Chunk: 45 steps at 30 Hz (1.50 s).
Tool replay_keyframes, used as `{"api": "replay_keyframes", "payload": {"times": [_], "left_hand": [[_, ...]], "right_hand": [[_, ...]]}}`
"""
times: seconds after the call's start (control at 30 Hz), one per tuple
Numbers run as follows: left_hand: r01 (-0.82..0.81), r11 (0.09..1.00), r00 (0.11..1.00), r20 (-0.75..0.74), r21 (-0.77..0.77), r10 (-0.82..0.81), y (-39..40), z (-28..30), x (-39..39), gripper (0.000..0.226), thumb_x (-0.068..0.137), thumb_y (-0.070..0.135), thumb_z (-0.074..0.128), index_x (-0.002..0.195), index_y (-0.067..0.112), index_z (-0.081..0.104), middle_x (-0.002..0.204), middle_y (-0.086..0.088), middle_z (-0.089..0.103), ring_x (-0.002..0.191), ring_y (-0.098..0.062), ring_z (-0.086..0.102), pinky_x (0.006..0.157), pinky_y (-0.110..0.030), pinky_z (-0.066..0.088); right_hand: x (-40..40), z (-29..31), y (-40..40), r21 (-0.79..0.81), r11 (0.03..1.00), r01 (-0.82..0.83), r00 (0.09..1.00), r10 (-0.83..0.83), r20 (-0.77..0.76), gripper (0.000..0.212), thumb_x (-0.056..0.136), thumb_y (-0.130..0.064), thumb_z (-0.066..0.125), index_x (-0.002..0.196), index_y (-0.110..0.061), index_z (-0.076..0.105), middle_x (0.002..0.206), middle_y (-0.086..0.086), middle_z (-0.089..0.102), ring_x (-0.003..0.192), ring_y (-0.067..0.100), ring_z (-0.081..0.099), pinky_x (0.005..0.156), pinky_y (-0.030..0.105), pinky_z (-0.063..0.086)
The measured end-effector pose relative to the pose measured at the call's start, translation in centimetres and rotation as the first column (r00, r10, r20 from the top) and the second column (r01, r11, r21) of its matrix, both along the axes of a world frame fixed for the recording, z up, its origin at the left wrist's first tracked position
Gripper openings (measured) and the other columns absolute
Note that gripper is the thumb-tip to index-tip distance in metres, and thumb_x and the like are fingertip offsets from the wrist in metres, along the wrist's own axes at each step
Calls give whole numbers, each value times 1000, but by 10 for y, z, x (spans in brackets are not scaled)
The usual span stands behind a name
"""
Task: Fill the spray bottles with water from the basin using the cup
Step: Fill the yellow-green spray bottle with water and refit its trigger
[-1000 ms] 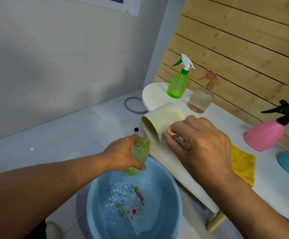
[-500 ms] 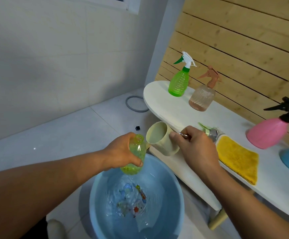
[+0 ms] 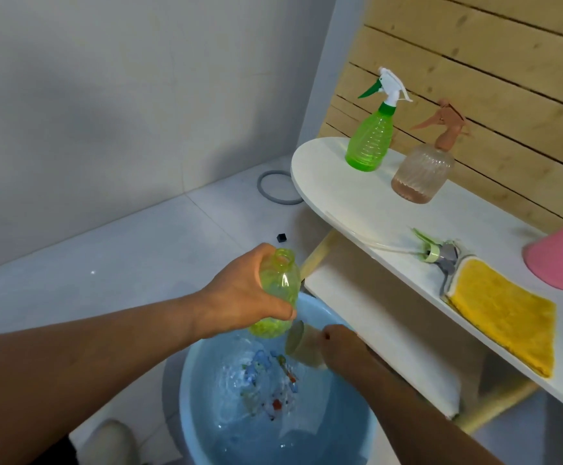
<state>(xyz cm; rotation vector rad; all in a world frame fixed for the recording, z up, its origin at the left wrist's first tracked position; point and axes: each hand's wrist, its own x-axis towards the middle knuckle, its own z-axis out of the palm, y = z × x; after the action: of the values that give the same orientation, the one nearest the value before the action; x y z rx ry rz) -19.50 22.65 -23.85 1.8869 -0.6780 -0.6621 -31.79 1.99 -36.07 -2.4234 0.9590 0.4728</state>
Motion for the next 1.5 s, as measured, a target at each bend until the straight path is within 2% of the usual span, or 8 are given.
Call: {"api": "replay_keyframes", "payload": {"times": [0.13,0.5,0.6,0.7,0.8,0.93,1.37,1.5], "left_hand": [[-5,1000,1000,1,-2,5,-3,-2,1,61,66,16,94,109,40,58,104,12,67,91,-4,67,68,-19,55],[-16,998,1000,28,68,15,-7,-7,10,65,67,18,94,115,37,56,106,12,64,94,-5,63,66,-15,53],[-22,996,999,38,90,19,-5,-8,13,65,66,20,95,116,37,56,107,11,64,95,-6,63,73,-22,58],[-28,994,999,27,102,26,-1,-5,15,66,67,19,94,116,37,55,108,9,64,97,-9,65,79,-35,62],[-41,995,999,30,91,38,2,-2,16,67,68,17,93,119,38,55,110,10,63,96,-8,64,76,-35,62],[-40,996,998,49,84,36,6,-1,18,68,68,17,92,121,39,55,110,11,63,97,-8,64,80,-35,62],[-75,995,994,83,58,71,16,2,17,68,65,17,91,120,35,54,109,8,62,98,-11,62,72,-28,52],[-61,995,995,87,74,55,14,1,13,69,64,18,90,120,35,54,108,7,63,97,-13,64,73,-31,55]], "right_hand": [[-5,-36,-2,-159,984,-81,997,77,-30,29,100,-26,46,109,-14,70,116,5,70,110,24,66,79,29,45],[14,-90,25,-103,974,-203,968,184,-169,28,103,-28,48,120,-17,68,125,5,68,119,25,63,96,30,48],[19,-89,34,-45,986,-158,982,153,-107,26,103,-26,47,109,-17,71,113,5,69,111,24,65,83,30,46],[21,-81,29,74,997,-33,999,32,21,32,101,-22,49,69,-20,53,74,-4,54,75,17,58,57,24,34],[13,-64,22,248,957,147,976,-181,118,32,97,-24,58,67,-14,53,63,-2,49,55,10,43,51,23,33],[3,-28,21,385,890,245,920,-339,198,31,89,-32,69,65,-16,57,60,0,48,51,15,39,53,29,33],[-27,161,13,387,910,151,795,-344,499,33,81,-33,84,69,-13,60,65,0,63,51,3,48,45,13,35],[-27,198,13,331,936,120,762,-300,574,33,81,-34,84,65,-16,61,62,-2,60,52,8,42,49,19,33]]}}
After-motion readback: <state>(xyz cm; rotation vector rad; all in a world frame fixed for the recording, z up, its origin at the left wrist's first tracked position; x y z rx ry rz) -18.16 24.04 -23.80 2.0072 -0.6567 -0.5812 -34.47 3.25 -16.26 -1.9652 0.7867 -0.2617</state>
